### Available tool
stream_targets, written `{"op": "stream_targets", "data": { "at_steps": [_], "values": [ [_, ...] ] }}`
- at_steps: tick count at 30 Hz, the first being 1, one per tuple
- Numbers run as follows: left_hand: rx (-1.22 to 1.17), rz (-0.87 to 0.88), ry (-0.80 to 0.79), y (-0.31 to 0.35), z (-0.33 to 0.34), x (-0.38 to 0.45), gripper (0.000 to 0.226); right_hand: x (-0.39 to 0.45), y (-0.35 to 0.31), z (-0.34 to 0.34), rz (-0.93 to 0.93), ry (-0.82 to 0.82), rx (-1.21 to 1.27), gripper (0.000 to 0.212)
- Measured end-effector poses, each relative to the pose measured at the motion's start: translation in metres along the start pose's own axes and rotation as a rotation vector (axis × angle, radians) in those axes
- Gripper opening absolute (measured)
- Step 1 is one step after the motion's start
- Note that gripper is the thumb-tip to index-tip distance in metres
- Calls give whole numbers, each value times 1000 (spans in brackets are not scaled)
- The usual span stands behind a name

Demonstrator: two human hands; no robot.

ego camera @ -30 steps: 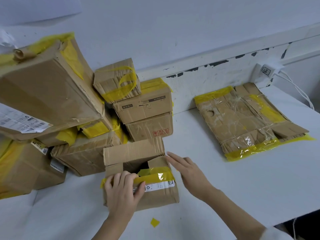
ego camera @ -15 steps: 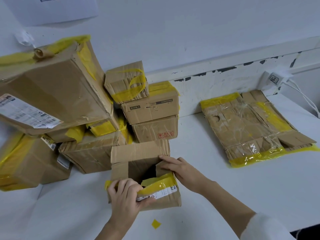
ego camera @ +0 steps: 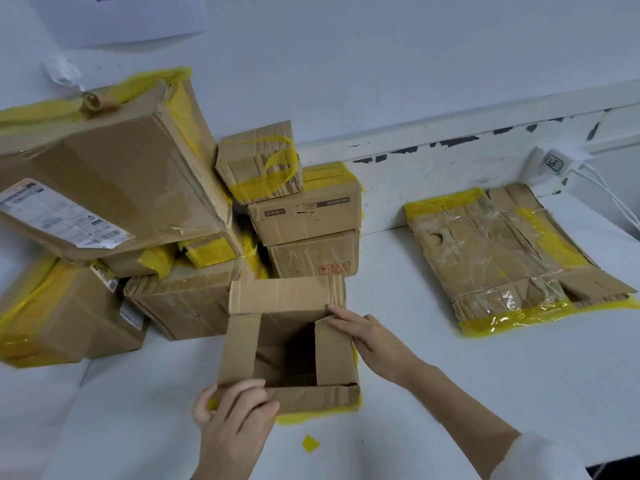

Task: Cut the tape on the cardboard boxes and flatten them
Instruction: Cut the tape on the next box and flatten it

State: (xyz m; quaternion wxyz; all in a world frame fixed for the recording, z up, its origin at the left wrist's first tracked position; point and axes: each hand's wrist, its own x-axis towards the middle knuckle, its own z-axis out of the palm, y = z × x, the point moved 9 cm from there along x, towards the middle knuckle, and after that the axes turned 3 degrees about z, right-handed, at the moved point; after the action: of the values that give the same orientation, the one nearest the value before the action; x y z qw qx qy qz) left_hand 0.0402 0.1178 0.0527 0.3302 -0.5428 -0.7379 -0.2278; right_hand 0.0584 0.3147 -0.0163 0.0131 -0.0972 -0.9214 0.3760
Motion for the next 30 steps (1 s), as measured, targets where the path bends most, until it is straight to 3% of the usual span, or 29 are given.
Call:
{"op": "stream_targets", "data": {
  "at_steps": [2, 4, 7, 9, 11, 13, 14, 17, 20, 22, 25, 28, 30],
  "values": [
    [4, -38, -85, 3, 0, -15, 52, -1, -5, 0, 52, -37, 36, 48],
    [-48, -60, -146, 9, 2, -27, 52, -1, -11, 2, 159, -49, -52, 42],
    [-224, -171, -200, 0, 5, -30, 61, 4, -33, 6, 313, 23, -413, 66],
    [-256, -202, -188, -6, 6, -24, 62, 8, -48, 17, 395, 67, -496, 81],
    [-201, -217, -183, -11, 7, -15, 48, 12, -57, 27, 434, 60, -573, 87],
    [-111, -253, -269, -13, 14, -7, 18, 14, -63, 29, 435, 53, -644, 82],
    [-64, -284, -372, -17, 22, -5, 21, 14, -64, 28, 427, 51, -648, 80],
    [12, -285, -762, -35, 48, -8, 76, 14, -66, 19, 333, 26, -460, 80],
    [-57, -159, -947, -47, 56, -6, 83, 3, -54, -10, 261, 45, -20, 75],
    [5, 6, -954, -42, 50, 4, 85, -8, -37, -26, 241, 65, 45, 70],
    [105, -8, -913, -38, 42, 13, 84, -21, -13, -27, 227, 32, -109, 62],
    [155, -233, -946, -63, 45, -1, 111, -27, 1, -19, 214, -1, -514, 59],
    [217, -378, -1018, -81, 42, -19, 123, -22, -4, -20, 115, -50, -607, 73]
  ]
}}
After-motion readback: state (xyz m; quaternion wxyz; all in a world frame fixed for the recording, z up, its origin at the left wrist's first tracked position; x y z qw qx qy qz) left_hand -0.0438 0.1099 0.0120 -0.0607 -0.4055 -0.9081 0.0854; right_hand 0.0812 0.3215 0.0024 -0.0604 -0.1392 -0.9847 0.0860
